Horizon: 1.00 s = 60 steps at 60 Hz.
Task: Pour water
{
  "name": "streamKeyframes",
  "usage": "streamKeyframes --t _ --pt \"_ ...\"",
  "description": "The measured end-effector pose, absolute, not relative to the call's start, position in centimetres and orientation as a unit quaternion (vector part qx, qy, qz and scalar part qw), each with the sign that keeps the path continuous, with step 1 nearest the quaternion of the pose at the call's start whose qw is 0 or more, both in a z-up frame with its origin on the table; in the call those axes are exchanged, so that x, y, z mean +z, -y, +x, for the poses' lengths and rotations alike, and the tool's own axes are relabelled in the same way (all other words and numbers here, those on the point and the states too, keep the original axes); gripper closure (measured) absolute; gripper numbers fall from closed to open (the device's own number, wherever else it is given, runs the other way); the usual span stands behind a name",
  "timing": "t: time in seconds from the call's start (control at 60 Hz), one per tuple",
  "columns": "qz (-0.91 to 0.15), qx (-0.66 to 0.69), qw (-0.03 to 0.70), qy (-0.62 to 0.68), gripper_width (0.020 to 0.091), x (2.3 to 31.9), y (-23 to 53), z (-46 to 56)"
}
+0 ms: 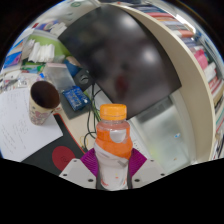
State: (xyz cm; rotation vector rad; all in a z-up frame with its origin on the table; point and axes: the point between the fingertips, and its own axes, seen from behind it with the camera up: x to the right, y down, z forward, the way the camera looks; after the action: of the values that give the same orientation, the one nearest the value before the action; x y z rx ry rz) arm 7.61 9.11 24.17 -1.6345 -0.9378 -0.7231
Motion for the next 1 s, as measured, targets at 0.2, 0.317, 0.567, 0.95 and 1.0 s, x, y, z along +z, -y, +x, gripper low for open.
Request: streamKeyframes --t 0.2,0.317,0.567,0.95,1.0 --pt "-0.578 -0.418 0.461 0.529 0.075 25.7 -9.0 2.4" --pt "-0.522 -0.472 0.405 0.584 0.0752 25.6 -9.2 0.9" --pt "-0.41 -0.552 0.306 0.658 0.0737 25.1 -10.3 -1.0" --pt "-0.379 -0.578 0.26 0.675 0.0737 24.8 -10.3 -2.1" --pt "-0.391 -0.569 0.272 0.67 0.0737 24.9 -10.1 -2.1"
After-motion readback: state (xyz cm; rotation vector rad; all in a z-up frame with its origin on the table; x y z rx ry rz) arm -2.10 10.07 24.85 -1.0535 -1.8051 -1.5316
